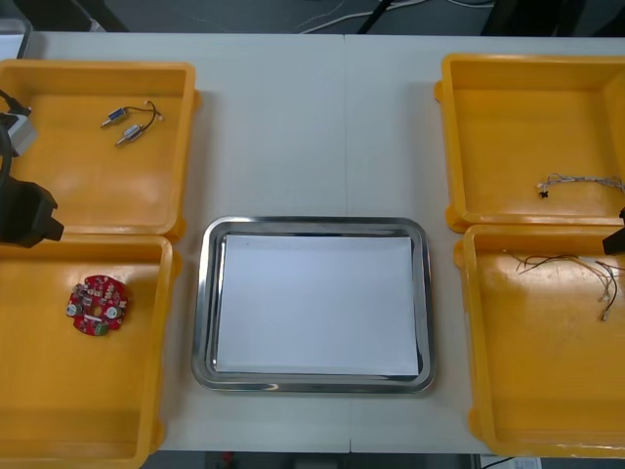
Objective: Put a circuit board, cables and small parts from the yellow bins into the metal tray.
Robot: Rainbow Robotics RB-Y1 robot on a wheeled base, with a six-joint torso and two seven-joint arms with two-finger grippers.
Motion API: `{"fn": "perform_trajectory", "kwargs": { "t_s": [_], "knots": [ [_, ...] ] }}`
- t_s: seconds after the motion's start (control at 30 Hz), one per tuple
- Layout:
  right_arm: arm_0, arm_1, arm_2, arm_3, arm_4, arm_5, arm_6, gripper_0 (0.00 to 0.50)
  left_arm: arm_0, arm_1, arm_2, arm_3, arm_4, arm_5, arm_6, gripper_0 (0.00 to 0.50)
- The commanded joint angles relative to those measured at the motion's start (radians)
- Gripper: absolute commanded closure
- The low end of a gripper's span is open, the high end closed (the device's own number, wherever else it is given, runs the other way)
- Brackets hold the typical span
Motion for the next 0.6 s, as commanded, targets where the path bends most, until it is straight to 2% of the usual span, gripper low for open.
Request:
{"fn": "perform_trajectory", "kwargs": {
  "t_s": [0.03,0.2,0.37,0.6],
  "knots": [
    [0.013,-0.047,-0.039,-0.027,0.008,0.003,-0.017,0.000,0.017,0.022,0.032,-0.028,0.023,0.006,-0.007,0.000],
    [0.021,-0.073,-0.062,-0.026,0.016,0.003,-0.019,0.000,0.063,0.033,0.081,-0.033,0.054,0.006,-0.033,0.000],
    [0.030,-0.077,-0.062,-0.006,0.054,0.003,-0.022,0.000,0.152,0.039,0.143,-0.071,0.066,0.006,-0.076,0.000],
    [0.032,-0.077,-0.079,0.083,0.079,-0.002,-0.040,0.000,0.263,0.040,0.178,-0.165,0.015,-0.007,-0.088,0.000]
  ]
}}
